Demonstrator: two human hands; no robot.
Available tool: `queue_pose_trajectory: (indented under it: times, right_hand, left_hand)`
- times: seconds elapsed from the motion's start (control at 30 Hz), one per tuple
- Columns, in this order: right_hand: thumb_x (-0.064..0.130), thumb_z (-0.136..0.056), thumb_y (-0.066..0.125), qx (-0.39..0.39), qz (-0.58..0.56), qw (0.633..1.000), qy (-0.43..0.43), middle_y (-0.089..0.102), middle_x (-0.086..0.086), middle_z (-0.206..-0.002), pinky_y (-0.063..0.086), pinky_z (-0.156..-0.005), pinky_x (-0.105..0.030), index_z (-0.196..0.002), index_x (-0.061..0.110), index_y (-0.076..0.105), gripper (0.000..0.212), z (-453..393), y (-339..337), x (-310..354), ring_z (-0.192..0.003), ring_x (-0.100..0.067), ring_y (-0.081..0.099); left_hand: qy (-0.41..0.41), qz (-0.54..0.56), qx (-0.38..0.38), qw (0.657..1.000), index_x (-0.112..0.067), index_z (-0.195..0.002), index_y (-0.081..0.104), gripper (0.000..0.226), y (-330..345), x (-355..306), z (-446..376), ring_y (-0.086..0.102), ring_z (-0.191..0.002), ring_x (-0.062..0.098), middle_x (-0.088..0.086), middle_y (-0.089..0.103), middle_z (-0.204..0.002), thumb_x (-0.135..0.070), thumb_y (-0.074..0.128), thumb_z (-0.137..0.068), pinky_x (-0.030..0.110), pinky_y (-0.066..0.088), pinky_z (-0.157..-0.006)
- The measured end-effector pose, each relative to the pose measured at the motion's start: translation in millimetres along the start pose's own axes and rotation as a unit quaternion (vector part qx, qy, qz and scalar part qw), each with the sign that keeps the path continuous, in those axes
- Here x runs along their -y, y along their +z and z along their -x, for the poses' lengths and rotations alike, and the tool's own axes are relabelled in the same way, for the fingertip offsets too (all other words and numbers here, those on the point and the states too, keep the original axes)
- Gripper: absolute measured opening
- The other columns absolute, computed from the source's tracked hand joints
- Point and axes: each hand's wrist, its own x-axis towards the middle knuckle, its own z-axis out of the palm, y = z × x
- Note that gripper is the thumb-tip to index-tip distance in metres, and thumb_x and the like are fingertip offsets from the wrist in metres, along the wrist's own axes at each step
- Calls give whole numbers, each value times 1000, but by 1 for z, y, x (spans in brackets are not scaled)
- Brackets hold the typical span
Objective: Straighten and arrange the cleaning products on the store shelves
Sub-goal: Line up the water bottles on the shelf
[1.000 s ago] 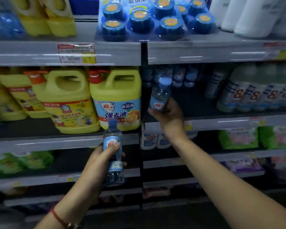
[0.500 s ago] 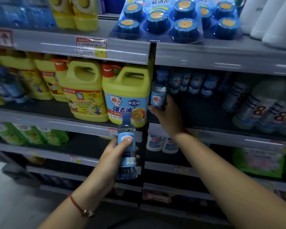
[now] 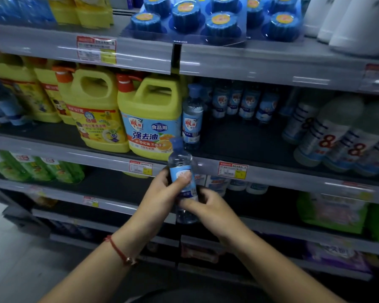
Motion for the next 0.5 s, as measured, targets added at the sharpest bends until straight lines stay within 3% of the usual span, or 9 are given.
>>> queue_pose_trajectory:
  times: [0.1,0.2,0.27,0.33,0.43,0.5]
  right_hand:
    - [23,-83,78,-2,53,998,-35,78,11,-93,55,-75,-22,-109,21,71,28,-3,-20,2,-89,-5,73]
    - [23,-80,82,-36,72,992,-93,77,14,-101,52,-77,-15,-118,24,69,41,-8,-37,14,-94,0,71]
    - [19,-79,84,-76,42,987,-132,77,11,-100,50,-73,-12,-119,21,68,43,-16,-45,24,-92,3,70]
    - [14,-78,85,-130,37,976,-169,75,11,-94,49,-71,-12,-114,18,68,40,-30,-51,33,-85,6,68]
    - [24,-75,87,-190,37,963,-186,73,6,-104,57,-83,-34,-112,22,65,42,-59,-56,39,-96,-7,69]
    - [30,-74,86,-212,45,961,-171,72,2,-109,57,-88,-42,-109,24,63,42,-74,-57,43,-99,-15,69]
  left_hand:
    - [83,-168,26,982,-24,-118,67,42,4,-5,-1,72,-103,14,1,75,-110,-45,78,-83,36,59,-89]
    - [169,-333,23,927,-34,-128,61,46,5,-10,-7,58,-115,0,-10,61,-125,-58,64,-89,24,48,-96]
    - [232,-434,4,870,-28,-138,56,49,2,-11,-13,49,-127,6,-7,53,-138,-54,51,-98,27,42,-104]
    - [261,-529,-17,807,-20,-145,51,54,-1,-5,-20,46,-136,21,4,49,-148,-48,41,-100,38,42,-110]
    - [246,-659,-17,710,-13,-149,45,66,-6,19,-34,41,-142,46,24,41,-156,-43,37,-91,57,39,-111]
    - [227,-696,5,681,-15,-158,29,74,-6,34,-43,24,-150,49,25,19,-165,-44,48,-92,64,30,-116]
